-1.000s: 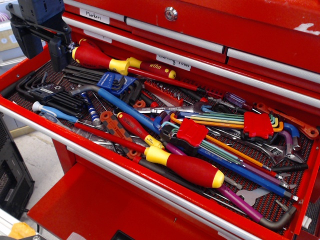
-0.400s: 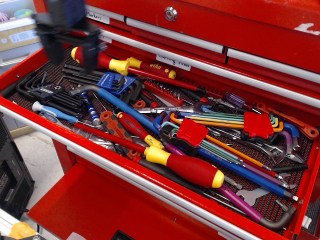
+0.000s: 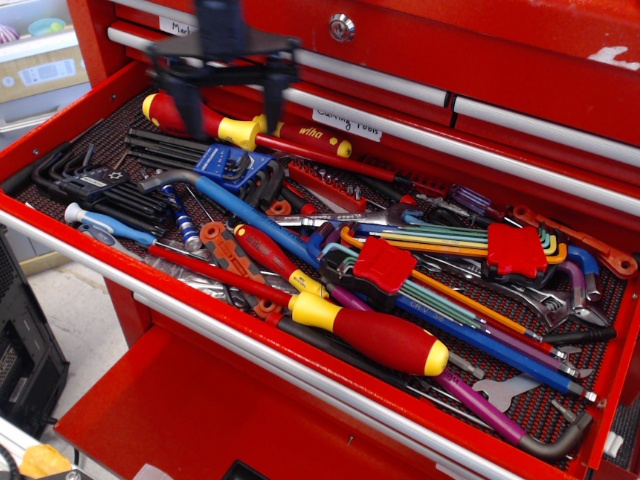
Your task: Pick up bit holder
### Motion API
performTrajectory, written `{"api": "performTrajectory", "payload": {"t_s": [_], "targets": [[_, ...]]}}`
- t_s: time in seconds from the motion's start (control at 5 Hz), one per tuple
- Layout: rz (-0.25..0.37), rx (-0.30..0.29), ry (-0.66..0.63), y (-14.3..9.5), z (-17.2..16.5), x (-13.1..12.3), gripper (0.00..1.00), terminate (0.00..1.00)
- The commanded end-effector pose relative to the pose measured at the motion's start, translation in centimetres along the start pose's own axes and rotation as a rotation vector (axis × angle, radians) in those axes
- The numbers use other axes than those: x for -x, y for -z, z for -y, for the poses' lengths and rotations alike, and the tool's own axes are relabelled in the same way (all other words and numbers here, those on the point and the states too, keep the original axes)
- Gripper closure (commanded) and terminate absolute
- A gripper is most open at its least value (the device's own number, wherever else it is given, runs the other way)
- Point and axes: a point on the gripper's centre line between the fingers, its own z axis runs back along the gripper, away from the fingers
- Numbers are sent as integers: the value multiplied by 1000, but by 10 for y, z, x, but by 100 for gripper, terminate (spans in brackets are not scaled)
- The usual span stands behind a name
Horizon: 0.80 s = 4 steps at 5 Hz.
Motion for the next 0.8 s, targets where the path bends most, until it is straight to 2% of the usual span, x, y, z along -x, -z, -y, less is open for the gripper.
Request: {"api": "performTrajectory", "payload": {"t_s": [0.0, 0.2, 0.6], "targets": [[250, 57, -129, 13, 43, -19, 0, 0], [259, 93, -115, 27, 56, -28, 0, 0], [235, 153, -95, 50, 68, -28, 0, 0]]}}
